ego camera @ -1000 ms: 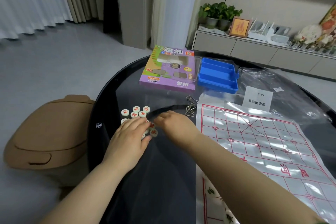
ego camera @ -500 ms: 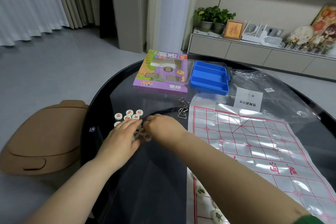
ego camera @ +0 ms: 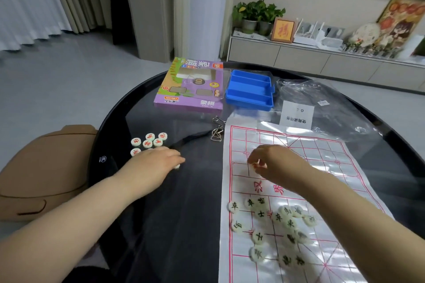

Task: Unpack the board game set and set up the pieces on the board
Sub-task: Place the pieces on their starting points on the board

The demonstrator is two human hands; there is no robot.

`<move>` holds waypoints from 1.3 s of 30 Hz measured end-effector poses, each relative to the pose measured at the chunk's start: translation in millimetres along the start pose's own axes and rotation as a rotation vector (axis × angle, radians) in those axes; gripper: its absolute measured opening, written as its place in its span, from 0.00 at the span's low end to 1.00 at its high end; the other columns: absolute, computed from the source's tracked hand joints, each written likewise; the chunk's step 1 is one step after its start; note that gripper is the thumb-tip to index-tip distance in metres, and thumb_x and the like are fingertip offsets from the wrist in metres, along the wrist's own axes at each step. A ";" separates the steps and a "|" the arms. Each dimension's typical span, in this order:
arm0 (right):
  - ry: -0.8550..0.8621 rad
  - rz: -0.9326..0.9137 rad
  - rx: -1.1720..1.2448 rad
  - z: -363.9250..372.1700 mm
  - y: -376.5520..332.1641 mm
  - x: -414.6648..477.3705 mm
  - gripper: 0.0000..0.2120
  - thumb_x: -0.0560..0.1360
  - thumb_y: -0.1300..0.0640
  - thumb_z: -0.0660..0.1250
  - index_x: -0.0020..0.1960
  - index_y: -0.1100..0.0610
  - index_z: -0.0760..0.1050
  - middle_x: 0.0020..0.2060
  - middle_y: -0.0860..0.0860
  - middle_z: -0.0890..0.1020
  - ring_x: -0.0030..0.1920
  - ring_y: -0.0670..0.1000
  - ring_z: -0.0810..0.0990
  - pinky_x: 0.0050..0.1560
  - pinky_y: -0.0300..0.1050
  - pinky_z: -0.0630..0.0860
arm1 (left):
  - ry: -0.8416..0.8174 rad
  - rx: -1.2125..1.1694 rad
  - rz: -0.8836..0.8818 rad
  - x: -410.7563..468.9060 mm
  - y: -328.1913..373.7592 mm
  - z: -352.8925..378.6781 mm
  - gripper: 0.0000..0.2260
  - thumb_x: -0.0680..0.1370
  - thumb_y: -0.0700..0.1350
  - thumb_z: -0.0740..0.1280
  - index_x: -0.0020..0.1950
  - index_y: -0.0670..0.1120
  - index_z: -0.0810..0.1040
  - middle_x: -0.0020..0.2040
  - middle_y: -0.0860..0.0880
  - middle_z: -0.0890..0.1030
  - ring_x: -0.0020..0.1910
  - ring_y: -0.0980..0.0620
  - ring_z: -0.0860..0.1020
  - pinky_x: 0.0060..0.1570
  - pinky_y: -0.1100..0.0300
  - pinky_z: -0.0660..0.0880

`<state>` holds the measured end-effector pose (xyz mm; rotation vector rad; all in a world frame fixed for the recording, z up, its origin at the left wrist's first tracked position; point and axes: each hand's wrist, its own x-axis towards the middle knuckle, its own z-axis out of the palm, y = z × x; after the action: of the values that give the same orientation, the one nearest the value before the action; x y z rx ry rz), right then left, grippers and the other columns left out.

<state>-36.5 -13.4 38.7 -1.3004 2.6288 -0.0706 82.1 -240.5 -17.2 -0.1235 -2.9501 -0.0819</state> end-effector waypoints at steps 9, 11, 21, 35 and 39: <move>0.029 0.012 -0.001 28.5 7.3 -19.4 0.14 0.78 0.60 0.56 0.61 0.54 0.74 0.59 0.50 0.76 0.58 0.52 0.75 0.54 0.42 0.73 | 0.058 -0.063 0.023 7.8 17.9 3.9 0.10 0.72 0.40 0.63 0.50 0.43 0.81 0.42 0.50 0.82 0.39 0.49 0.82 0.30 0.57 0.78; 0.027 0.009 0.005 29.2 7.6 -21.3 0.14 0.78 0.60 0.56 0.61 0.55 0.74 0.59 0.50 0.76 0.58 0.52 0.74 0.54 0.43 0.73 | 0.070 -0.133 0.000 17.1 41.4 -5.8 0.11 0.75 0.42 0.61 0.53 0.44 0.80 0.47 0.51 0.82 0.45 0.51 0.81 0.38 0.59 0.79; 0.014 0.049 0.018 26.2 10.3 -27.8 0.16 0.77 0.61 0.55 0.63 0.55 0.72 0.61 0.51 0.74 0.60 0.52 0.72 0.55 0.41 0.69 | -0.069 -0.191 -0.076 44.1 103.9 19.1 0.13 0.79 0.47 0.58 0.63 0.50 0.73 0.61 0.52 0.75 0.62 0.52 0.68 0.64 0.58 0.63; 0.093 -0.179 0.188 32.5 -89.3 66.1 0.22 0.76 0.65 0.56 0.69 0.56 0.65 0.72 0.51 0.62 0.69 0.55 0.64 0.66 0.49 0.66 | 0.080 -0.221 -0.390 -41.1 21.6 11.7 0.22 0.79 0.53 0.56 0.73 0.50 0.59 0.73 0.55 0.60 0.74 0.56 0.53 0.69 0.65 0.46; -0.007 -0.237 0.179 32.5 -115.1 103.3 0.30 0.74 0.69 0.56 0.73 0.54 0.57 0.75 0.49 0.51 0.73 0.54 0.54 0.70 0.50 0.61 | 0.196 -0.264 -0.390 -52.4 16.2 13.5 0.14 0.71 0.43 0.71 0.56 0.42 0.80 0.60 0.47 0.78 0.64 0.47 0.73 0.63 0.63 0.63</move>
<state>-0.9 -163.8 5.4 -1.5351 2.3863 -0.3284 132.3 -227.6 -39.6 0.4020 -2.7112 -0.5053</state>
